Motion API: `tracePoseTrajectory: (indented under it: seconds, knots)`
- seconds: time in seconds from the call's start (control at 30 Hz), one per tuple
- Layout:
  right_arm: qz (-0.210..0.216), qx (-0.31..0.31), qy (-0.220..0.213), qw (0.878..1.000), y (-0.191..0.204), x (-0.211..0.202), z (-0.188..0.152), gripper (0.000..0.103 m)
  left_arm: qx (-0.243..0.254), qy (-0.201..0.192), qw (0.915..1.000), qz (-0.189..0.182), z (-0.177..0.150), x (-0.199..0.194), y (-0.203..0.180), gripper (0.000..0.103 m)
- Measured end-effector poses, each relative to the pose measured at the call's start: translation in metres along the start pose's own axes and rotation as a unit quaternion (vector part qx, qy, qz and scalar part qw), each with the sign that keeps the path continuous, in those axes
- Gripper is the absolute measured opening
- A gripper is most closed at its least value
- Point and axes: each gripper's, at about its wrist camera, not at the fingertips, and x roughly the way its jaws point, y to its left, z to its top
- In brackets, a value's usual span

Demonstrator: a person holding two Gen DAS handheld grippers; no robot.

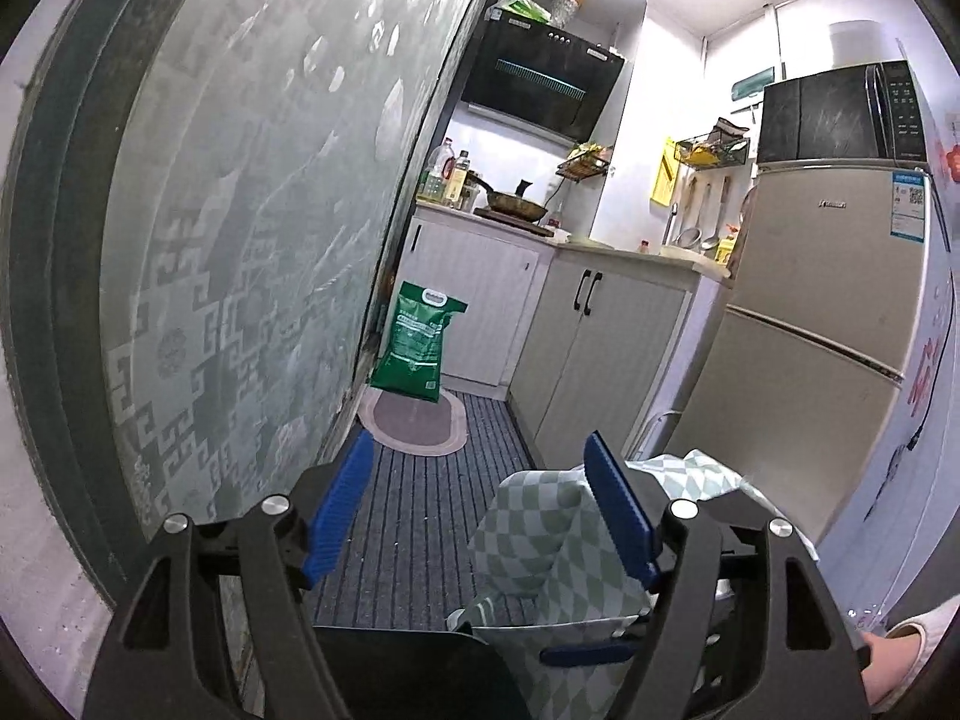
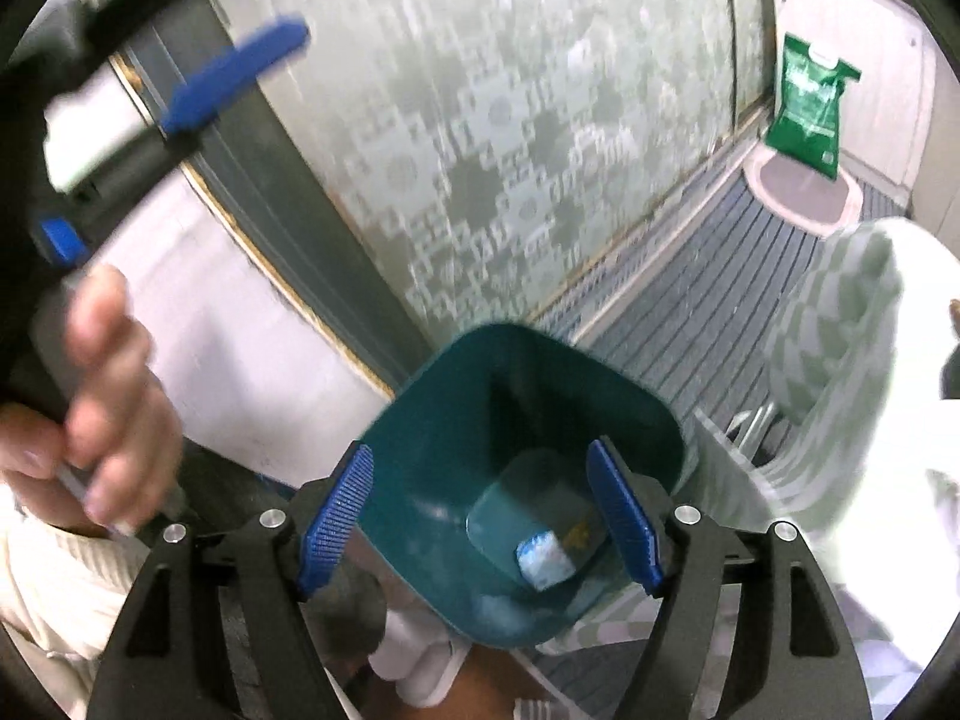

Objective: Collect trash
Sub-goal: 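Return both tools to the table toward the tissue and cup lid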

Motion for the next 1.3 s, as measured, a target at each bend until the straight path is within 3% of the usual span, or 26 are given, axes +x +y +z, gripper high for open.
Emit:
tracePoseTrajectory:
  seconds: [0.3,0.67,0.87,0.97,1.2,1.3]
  knots:
    - [-0.056,0.021,-0.085,0.995,-0.034,-0.069,0.005,0.075,0.004,-0.011,0.9996,-0.025,-0.001,0.006,-0.021,0.079]
    - [-0.126,0.088,-0.173,0.973,-0.105,-0.164,-0.021,0.075,0.031,0.037,0.9978,-0.046,-0.025,0.04,-0.061,0.077]
    - [-0.153,0.123,-0.189,0.962,-0.135,-0.194,-0.044,0.075,0.048,0.082,0.9935,-0.063,-0.042,0.067,-0.088,0.072]
    - [-0.16,0.134,-0.194,0.959,-0.144,-0.205,-0.058,0.075,0.065,0.104,0.9903,-0.065,-0.051,0.081,-0.103,0.065]
    - [-0.166,0.143,-0.196,0.956,-0.157,-0.22,-0.078,0.075,0.056,0.169,0.9814,-0.071,-0.072,0.121,-0.122,0.047]
    - [-0.172,0.145,-0.19,0.956,-0.161,-0.222,-0.086,0.075,0.056,0.181,0.9794,-0.07,-0.079,0.129,-0.13,0.047]
